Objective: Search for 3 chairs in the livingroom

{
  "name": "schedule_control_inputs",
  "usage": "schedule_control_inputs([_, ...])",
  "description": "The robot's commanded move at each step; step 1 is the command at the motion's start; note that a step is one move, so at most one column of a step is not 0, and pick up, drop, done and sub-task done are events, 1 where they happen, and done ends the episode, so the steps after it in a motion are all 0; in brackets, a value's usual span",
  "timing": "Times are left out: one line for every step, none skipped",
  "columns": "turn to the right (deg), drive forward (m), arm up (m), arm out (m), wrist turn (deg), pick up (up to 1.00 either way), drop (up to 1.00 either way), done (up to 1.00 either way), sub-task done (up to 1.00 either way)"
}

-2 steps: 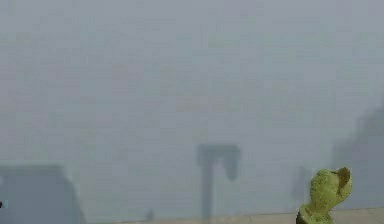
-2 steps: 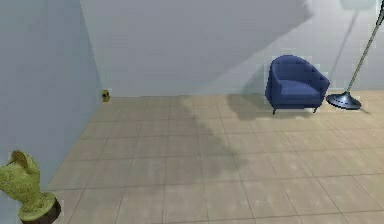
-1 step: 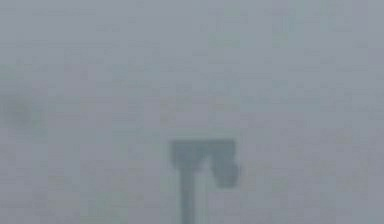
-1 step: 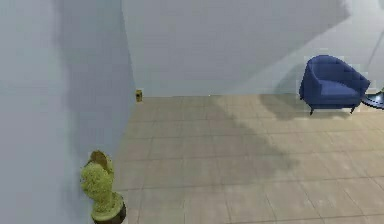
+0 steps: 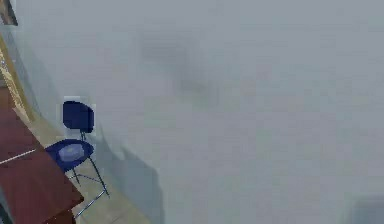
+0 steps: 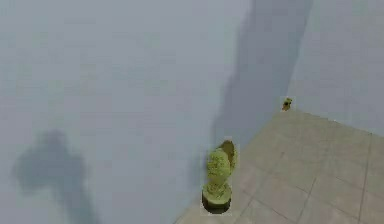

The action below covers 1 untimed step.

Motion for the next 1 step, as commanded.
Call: schedule_control_inputs([-21.0, 0.00, 0.00, 0.00, 0.0, 0.00, 0.00, 0.00, 0.00])
